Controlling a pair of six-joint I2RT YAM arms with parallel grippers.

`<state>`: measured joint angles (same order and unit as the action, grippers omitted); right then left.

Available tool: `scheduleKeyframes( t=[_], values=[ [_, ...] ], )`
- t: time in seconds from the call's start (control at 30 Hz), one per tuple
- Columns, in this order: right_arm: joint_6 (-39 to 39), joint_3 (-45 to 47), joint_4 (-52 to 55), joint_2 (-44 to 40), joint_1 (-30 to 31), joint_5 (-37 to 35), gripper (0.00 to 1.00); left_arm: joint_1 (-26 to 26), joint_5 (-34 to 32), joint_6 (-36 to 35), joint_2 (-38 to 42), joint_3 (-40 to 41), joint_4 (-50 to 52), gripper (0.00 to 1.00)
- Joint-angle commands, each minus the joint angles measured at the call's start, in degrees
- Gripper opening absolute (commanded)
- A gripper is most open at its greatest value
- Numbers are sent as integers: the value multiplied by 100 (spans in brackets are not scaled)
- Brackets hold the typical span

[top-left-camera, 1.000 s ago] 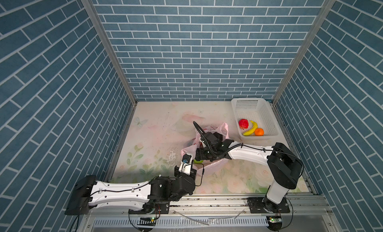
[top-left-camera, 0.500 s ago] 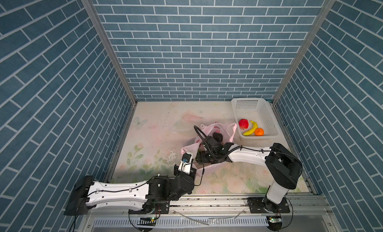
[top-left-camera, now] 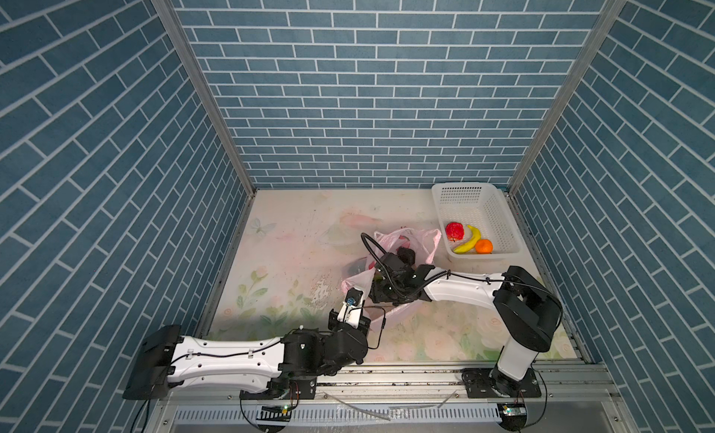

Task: Untie the knot of the plastic bag and take out the fruit
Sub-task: Pick up the fruit from the plastic bag.

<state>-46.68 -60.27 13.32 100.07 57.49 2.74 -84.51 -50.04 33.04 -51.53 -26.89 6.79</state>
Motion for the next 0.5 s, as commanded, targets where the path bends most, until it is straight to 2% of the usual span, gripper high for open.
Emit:
scheduleKeyframes(
  t=[0.0, 0.47],
  values=[
    [-131, -8, 59, -379, 29, -162, 52, -64, -44, 40, -38, -88, 60, 0],
    [-101, 13, 1064, -1716, 25, -458, 50, -109, -303, -217, 24, -123, -100, 0]
  ],
)
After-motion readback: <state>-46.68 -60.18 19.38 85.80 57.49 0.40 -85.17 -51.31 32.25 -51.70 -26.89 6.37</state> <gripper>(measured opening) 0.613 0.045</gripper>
